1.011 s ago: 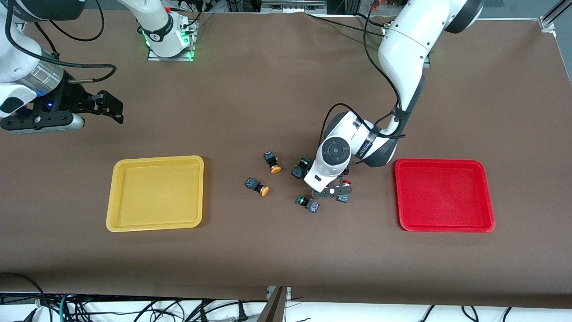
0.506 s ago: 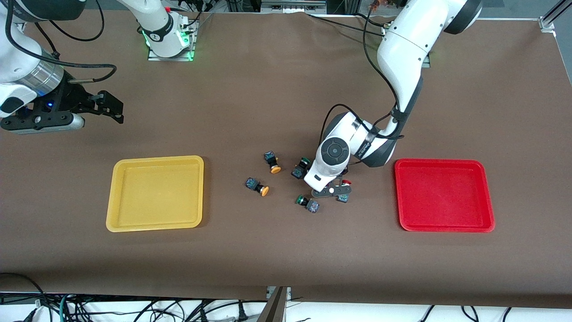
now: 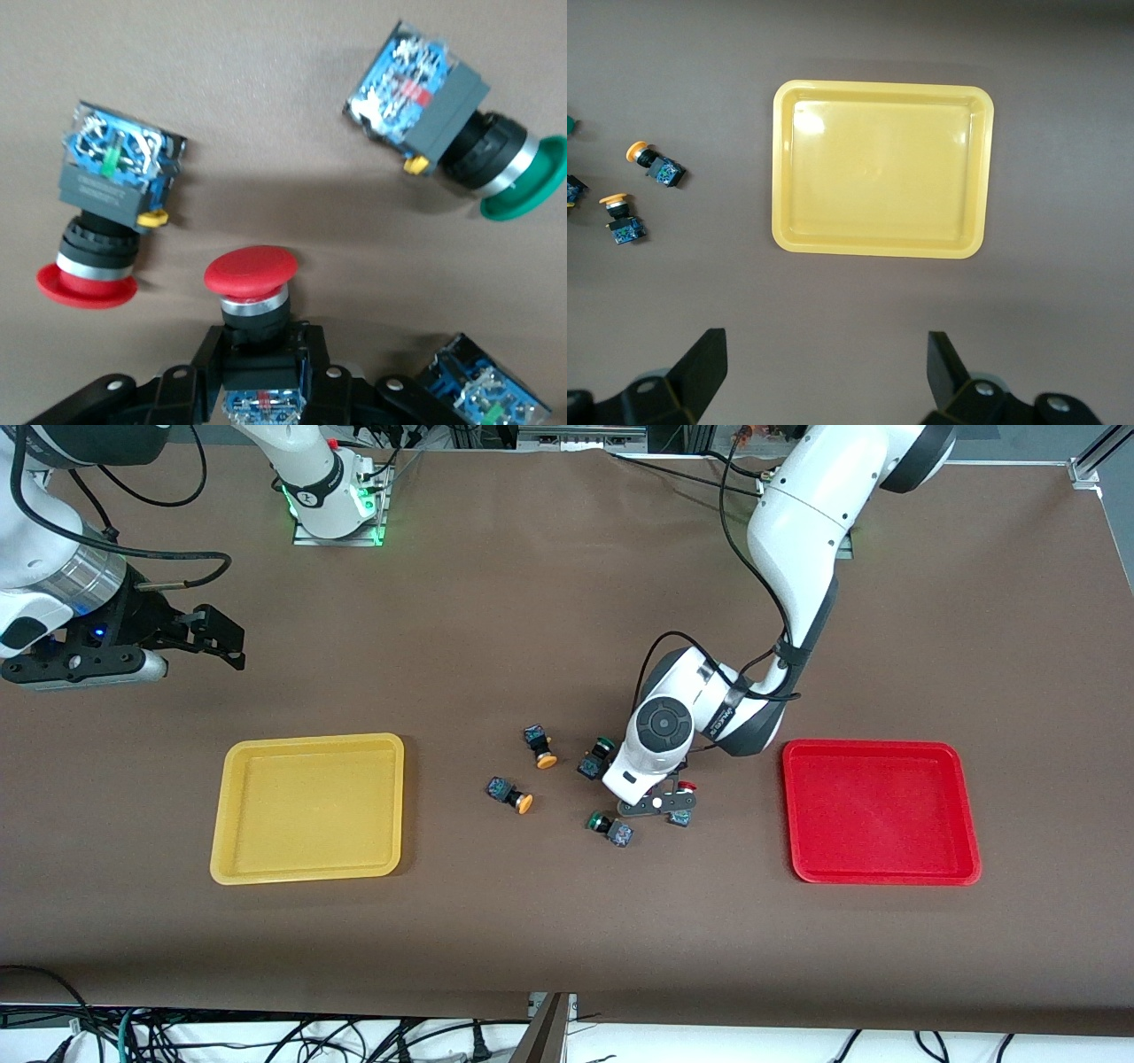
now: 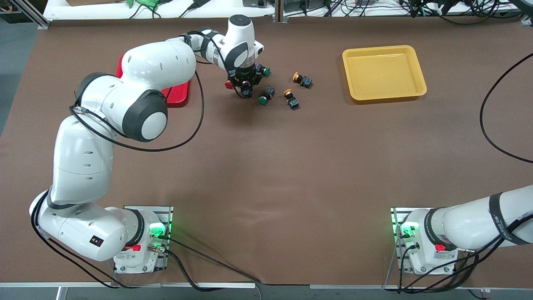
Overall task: Place red and yellow buttons in trays
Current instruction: 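Carry the red button into the red tray and open the left gripper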
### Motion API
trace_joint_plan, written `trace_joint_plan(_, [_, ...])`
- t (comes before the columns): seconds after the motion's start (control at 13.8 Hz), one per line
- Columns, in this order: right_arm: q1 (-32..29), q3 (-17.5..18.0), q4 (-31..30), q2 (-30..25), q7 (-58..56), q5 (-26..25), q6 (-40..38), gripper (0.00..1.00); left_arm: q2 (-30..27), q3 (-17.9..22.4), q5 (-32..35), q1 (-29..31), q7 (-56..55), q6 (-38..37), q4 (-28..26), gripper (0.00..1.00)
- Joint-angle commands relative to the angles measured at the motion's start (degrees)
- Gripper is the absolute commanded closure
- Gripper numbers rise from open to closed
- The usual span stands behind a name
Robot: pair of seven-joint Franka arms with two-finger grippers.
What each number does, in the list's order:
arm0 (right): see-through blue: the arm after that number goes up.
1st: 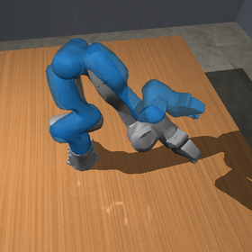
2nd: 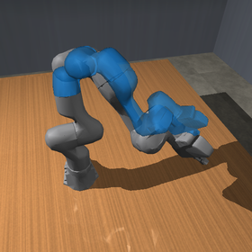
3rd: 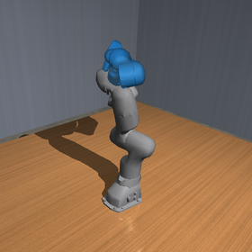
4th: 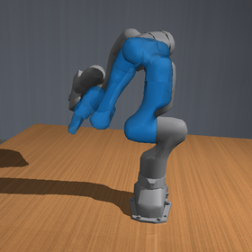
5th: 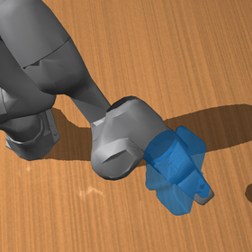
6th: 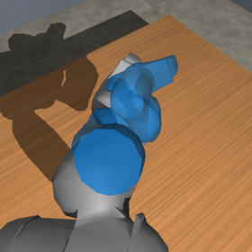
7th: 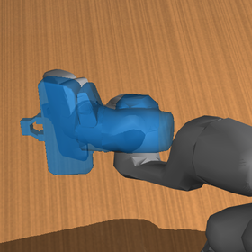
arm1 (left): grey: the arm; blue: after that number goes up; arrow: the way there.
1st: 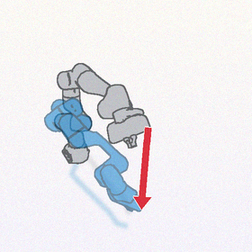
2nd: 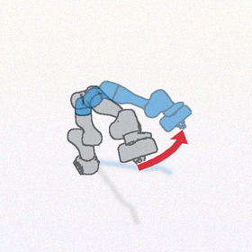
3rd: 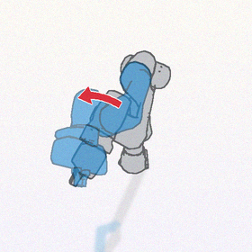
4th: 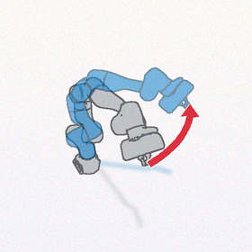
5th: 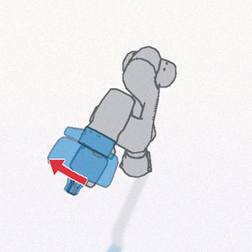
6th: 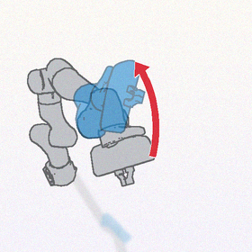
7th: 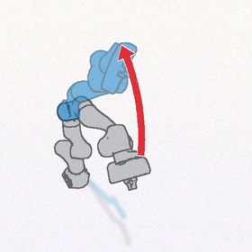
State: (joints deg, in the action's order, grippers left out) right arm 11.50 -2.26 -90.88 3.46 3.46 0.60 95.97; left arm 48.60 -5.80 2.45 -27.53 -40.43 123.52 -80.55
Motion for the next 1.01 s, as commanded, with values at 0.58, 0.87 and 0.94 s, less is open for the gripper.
trace_joint_plan(0.58, [-0.1,0.0,0.8,0.2,0.4,0.7,1.4,0.00,-11.4,-0.2,0.6,18.1,32.7,-12.0,0.2,0.84])
trace_joint_plan(0.87, [0.0,0.0,0.8,0.2,0.4,0.8,1.4,0.00,-12.7,-0.1,0.6,27.2,45.3,-16.7,0.0,0.85])
trace_joint_plan(0.94, [0.0,0.0,0.8,0.2,0.5,0.8,1.3,0.00,-12.5,-0.1,0.6,29.4,47.5,-16.9,-0.4,0.85])
